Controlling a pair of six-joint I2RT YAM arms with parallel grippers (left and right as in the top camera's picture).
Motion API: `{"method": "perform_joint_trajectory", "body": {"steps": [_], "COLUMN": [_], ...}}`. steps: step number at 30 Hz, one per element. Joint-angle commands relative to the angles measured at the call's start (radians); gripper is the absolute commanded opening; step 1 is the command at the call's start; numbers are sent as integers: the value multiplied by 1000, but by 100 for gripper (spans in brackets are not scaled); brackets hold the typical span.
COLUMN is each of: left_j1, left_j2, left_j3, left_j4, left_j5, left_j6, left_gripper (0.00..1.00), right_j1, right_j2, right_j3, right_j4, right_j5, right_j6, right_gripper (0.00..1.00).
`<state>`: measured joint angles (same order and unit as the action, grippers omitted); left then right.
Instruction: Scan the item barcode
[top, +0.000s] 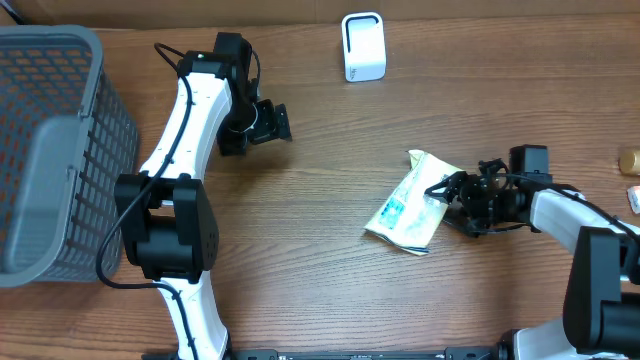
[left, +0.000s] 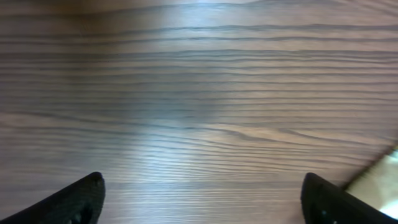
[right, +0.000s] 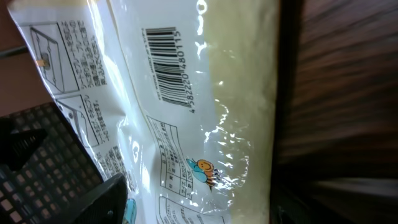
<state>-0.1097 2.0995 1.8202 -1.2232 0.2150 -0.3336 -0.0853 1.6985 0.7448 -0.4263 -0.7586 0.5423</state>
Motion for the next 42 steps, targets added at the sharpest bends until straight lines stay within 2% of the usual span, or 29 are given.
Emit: {"method": "perform_joint_trajectory", "body": {"steps": [1,6,10,13,14,15,16,20,27,33,34,36,42], "left_j1": [-18,-66,-103,-121,-126,-129,-132,-136,-136,-136,-135,-135,-135], "left_j2": [6,6,6,6,6,6,6,6,6,6,6,6,6], "left_j3": [11,10,10,10,10,10,10,10,9,9,9,9,9], "left_j4": [16,31,33,42,48,53,58,61,60,58,58,60,68], "left_j5": [105,99,90,77,77,77,77,77,72,66,66,66,66], "left_j6": [16,16,16,15,14,12,11,12,12,12,12,12,12], "left_gripper": [91,92,92,93,93,93,93,93,93,94,94,94,94], "right_j1": [42,92,112,115,115,115,115,115,114,119,131,151,249], "right_j2": [38,66,89,93,93,93,93,93,25,-159,-214,-257,-291], "right_j3": [-18,-18,-18,-18,-18,-18,-18,-11,84,249,320,395,562], "right_j4": [25,90,151,172,179,187,193,217,125,-201,-306,-407,-689], "right_j5": [43,42,47,91,104,119,129,135,172,483,573,652,929], "right_j6": [88,169,234,285,296,303,308,311,76,-71,-113,-149,-150], "right_gripper": [72,72,63,52,37,14,4,4,4,4,4,4,4]}}
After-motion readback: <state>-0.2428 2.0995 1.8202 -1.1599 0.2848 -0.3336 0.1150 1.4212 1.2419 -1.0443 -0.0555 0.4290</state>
